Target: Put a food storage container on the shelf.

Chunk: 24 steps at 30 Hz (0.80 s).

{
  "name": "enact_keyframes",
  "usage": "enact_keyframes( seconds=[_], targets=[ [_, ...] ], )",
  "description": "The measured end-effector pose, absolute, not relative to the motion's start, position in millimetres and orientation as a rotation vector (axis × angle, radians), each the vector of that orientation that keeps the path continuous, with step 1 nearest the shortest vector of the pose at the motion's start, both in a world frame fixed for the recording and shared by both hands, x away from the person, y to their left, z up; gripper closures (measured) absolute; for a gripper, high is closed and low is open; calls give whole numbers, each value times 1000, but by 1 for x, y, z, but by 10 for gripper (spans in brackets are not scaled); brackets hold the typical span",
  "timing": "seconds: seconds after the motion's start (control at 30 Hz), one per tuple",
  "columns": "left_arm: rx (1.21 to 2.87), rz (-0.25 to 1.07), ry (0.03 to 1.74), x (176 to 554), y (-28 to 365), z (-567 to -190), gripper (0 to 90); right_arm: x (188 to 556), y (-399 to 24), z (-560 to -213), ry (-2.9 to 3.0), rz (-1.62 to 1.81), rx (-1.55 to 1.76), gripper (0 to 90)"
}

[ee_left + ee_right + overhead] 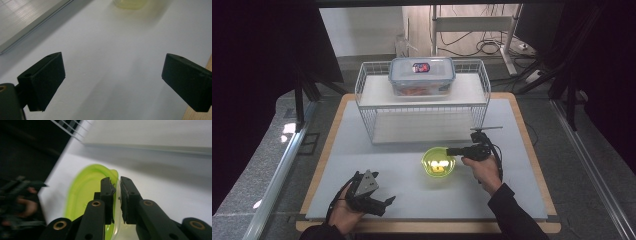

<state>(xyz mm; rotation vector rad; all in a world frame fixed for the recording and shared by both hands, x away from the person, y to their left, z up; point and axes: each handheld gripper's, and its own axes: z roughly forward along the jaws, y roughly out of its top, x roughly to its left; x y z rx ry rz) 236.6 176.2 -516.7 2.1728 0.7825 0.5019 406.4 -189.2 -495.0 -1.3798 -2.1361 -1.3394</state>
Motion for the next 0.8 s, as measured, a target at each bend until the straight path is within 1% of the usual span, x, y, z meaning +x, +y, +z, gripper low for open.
enact_keyframes(
  seconds=[0.33,0.8],
  targets=[
    [2172,502,784,237,176,-517,47,400,-190,-477,-2142,-1408,-1362,833],
    [2171,503,783,237,176,-517,48,391,-189,-438,-2085,-1589,-1270,835]
  ],
)
